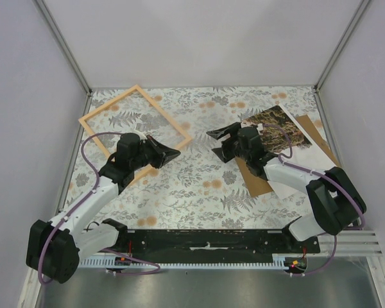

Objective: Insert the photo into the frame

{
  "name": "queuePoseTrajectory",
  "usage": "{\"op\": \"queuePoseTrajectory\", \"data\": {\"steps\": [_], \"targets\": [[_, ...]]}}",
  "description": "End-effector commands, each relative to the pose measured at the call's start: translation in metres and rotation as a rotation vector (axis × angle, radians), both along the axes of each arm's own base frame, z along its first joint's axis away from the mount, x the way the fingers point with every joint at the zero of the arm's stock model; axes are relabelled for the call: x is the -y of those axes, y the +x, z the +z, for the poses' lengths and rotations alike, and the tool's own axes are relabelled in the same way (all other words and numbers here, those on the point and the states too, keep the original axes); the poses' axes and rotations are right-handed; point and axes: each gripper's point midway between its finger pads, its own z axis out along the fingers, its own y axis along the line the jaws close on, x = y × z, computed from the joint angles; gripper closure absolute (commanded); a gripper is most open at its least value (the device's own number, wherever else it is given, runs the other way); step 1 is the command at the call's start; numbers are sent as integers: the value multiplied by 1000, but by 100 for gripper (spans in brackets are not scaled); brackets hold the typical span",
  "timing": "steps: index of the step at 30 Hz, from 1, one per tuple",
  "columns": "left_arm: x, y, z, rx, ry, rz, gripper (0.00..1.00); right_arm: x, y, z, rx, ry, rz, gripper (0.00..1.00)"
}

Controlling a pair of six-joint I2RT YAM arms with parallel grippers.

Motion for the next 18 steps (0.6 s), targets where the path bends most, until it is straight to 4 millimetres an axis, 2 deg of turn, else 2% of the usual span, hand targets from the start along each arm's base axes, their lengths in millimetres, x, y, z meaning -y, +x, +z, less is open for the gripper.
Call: {"op": "queuePoseTrajectory", "data": {"steps": [1,10,18], "targets": [[2,-13,20,24,-43,-33,98,-3,20,33,94,13,-42,17],[-4,-31,12,21,-31,-52,98,-9,32,56,145,-9,-26,31],[-5,-42,12,34,-39,-71,98,-18,36,54,138,-24,10,42]]}}
